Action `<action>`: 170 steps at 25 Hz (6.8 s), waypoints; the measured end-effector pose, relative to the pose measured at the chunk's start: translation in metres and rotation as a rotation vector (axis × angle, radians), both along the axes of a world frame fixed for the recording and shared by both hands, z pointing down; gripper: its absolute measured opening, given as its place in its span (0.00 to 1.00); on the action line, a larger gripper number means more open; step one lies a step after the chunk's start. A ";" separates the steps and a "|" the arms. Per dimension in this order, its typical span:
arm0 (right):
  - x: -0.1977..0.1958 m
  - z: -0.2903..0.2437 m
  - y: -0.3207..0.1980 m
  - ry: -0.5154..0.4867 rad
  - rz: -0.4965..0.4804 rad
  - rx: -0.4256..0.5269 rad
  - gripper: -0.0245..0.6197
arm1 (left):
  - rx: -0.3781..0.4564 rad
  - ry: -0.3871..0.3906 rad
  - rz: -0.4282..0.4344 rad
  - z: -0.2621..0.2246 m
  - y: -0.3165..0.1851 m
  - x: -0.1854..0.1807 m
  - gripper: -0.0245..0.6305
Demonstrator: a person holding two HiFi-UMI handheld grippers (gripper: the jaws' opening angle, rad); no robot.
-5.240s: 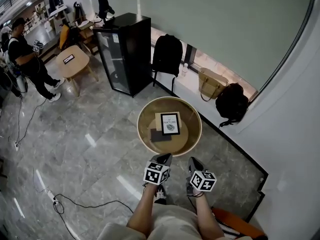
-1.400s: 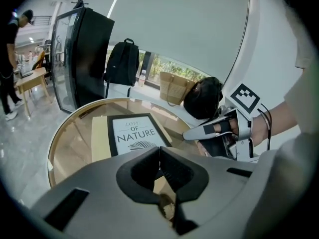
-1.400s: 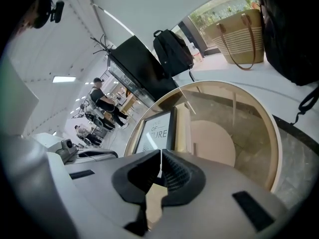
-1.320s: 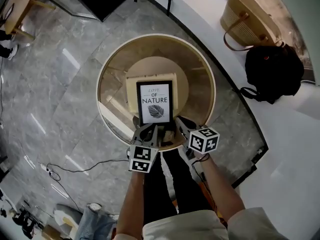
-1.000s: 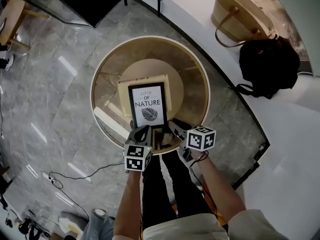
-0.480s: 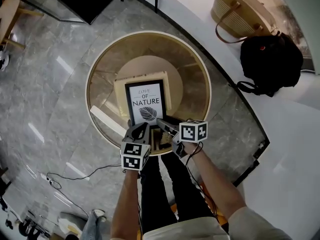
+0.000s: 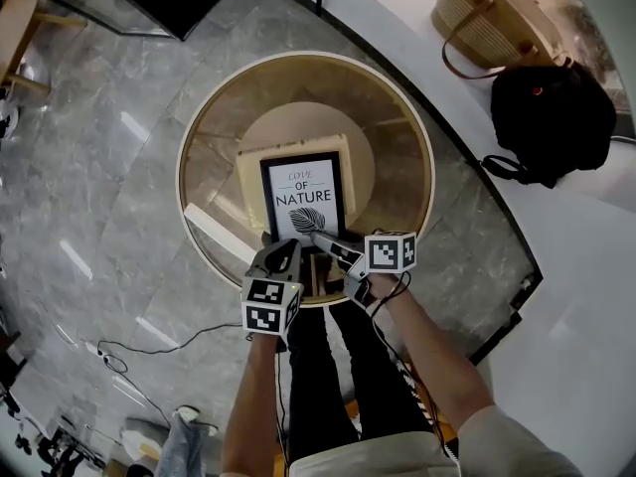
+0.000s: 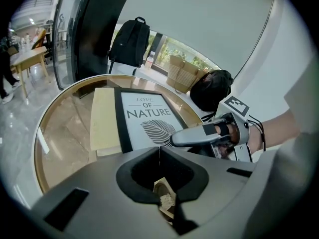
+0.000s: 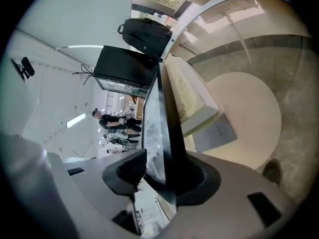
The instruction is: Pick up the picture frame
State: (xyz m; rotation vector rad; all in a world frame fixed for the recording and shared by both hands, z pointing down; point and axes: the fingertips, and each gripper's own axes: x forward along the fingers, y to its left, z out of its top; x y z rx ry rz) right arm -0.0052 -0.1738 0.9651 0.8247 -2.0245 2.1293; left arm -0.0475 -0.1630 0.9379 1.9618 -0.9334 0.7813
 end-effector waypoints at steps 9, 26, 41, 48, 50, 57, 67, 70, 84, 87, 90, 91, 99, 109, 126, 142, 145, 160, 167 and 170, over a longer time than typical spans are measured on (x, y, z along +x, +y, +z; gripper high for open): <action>-0.017 -0.004 0.000 -0.125 0.019 -0.001 0.19 | -0.007 0.016 0.012 0.005 -0.001 -0.007 0.07; -0.022 -0.070 0.014 -0.083 0.087 0.037 0.10 | 0.003 0.036 -0.047 -0.044 0.008 -0.016 0.07; 0.016 -0.165 0.037 0.079 -0.044 0.160 0.10 | 0.031 0.038 -0.180 -0.147 0.041 -0.002 0.07; 0.023 -0.204 0.048 0.115 -0.098 0.212 0.10 | 0.073 0.021 -0.156 -0.197 0.047 0.014 0.07; 0.028 -0.217 0.049 0.113 -0.096 0.219 0.10 | 0.086 0.017 -0.156 -0.211 0.047 0.019 0.07; 0.046 -0.258 0.066 0.141 -0.115 0.262 0.10 | 0.118 0.007 -0.193 -0.251 0.065 0.018 0.07; 0.062 -0.315 0.075 0.152 -0.109 0.320 0.10 | 0.150 0.006 -0.241 -0.292 0.085 0.019 0.07; 0.065 -0.332 0.072 0.212 -0.148 0.379 0.10 | 0.191 0.010 -0.236 -0.310 0.078 0.015 0.07; 0.067 -0.350 0.069 0.265 -0.203 0.460 0.10 | 0.255 0.030 -0.274 -0.330 0.075 -0.007 0.07; 0.073 -0.345 0.068 0.272 -0.192 0.445 0.10 | 0.246 0.015 -0.239 -0.326 0.075 -0.001 0.07; 0.076 -0.344 0.068 0.272 -0.183 0.441 0.10 | 0.244 0.008 -0.224 -0.325 0.076 0.001 0.07; 0.076 -0.345 0.068 0.269 -0.181 0.442 0.10 | 0.244 0.006 -0.221 -0.325 0.076 0.002 0.07; 0.071 -0.347 0.073 0.270 -0.199 0.460 0.10 | 0.256 -0.003 -0.208 -0.327 0.078 0.002 0.07; 0.077 -0.343 0.077 0.270 -0.197 0.444 0.10 | 0.246 -0.001 -0.206 -0.323 0.083 0.007 0.07; 0.081 -0.338 0.081 0.246 -0.195 0.427 0.10 | 0.243 -0.010 -0.203 -0.321 0.088 0.012 0.07; 0.079 -0.338 0.080 0.233 -0.203 0.415 0.10 | 0.235 -0.017 -0.194 -0.319 0.086 0.012 0.07; 0.078 -0.339 0.079 0.228 -0.197 0.416 0.10 | 0.235 -0.018 -0.189 -0.319 0.086 0.012 0.07; 0.079 -0.336 0.082 0.242 -0.197 0.416 0.10 | 0.237 -0.008 -0.186 -0.318 0.088 0.013 0.07; 0.082 -0.336 0.080 0.256 -0.194 0.417 0.10 | 0.234 -0.006 -0.188 -0.318 0.088 0.013 0.07; 0.082 -0.335 0.082 0.255 -0.201 0.413 0.10 | 0.233 -0.006 -0.189 -0.317 0.089 0.013 0.07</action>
